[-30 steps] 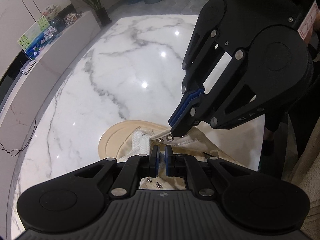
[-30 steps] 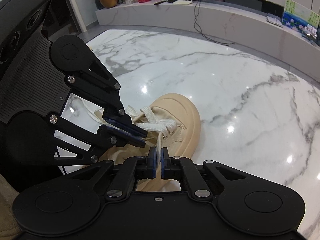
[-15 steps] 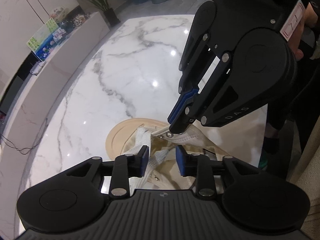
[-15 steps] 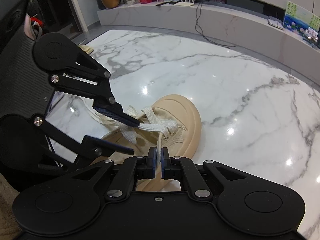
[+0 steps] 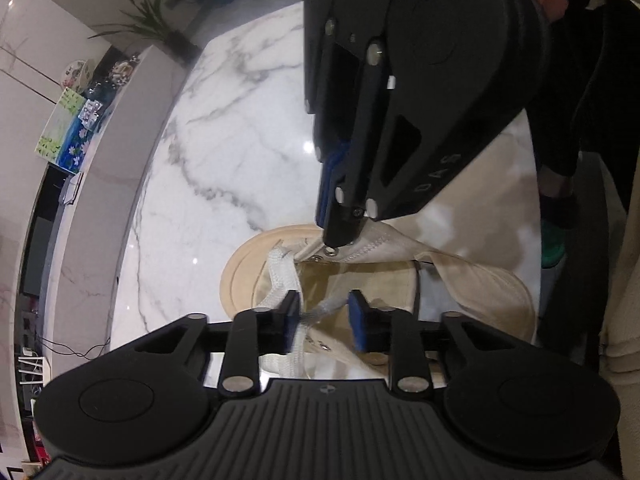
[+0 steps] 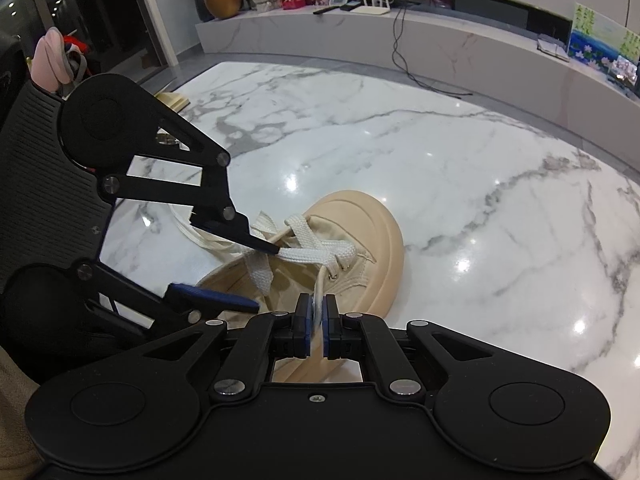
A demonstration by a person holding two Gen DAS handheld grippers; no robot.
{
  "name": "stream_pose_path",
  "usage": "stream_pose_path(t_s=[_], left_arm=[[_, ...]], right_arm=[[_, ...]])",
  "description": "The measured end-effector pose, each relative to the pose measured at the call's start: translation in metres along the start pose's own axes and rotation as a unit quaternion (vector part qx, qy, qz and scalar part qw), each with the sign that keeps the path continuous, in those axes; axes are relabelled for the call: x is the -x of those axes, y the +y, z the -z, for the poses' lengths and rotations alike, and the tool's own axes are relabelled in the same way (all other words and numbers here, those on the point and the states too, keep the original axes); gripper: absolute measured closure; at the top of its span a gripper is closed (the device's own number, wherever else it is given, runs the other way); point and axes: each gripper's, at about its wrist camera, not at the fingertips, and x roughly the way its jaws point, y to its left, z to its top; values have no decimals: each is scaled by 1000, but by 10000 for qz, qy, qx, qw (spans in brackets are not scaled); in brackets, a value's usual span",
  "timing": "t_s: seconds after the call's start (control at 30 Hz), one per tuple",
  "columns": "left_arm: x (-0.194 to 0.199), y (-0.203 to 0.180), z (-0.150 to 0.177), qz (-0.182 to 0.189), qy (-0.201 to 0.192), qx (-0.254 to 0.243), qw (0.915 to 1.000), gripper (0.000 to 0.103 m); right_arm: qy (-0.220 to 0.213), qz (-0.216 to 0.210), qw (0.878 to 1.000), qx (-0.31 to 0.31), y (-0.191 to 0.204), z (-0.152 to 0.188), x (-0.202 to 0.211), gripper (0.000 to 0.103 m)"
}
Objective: Lace up shoes with both hands
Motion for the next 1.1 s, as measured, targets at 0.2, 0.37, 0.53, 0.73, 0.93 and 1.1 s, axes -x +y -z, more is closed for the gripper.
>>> stream_pose_path(t_s=[0.2,0.37,0.53,0.73,0.93,1.1], left_arm=[[-3,0,2,-61,40,-253,9997,90],[1,-6,0,-57,92,-996,9950,87],[-3,-10,-5,29,132,-1565,9876,81],[-14,-14,-5,294,345,-1941,9799,82],[-24,-8,-2,220,368,-1793,9829,94],[-24,-5,0,71,342,-1776,9835,95]], right_arm=[[-5,-5,10000,52,-1,1,-1,99],[-6,-6,10000,69,0,1,0,99],[-13,0,10000,69,1,2,0,99],[-12,-17,10000,72,1,1,0,99],[14,21,10000,91,1,0,0,99],[23,63,9999,136,4,-1,0,98]])
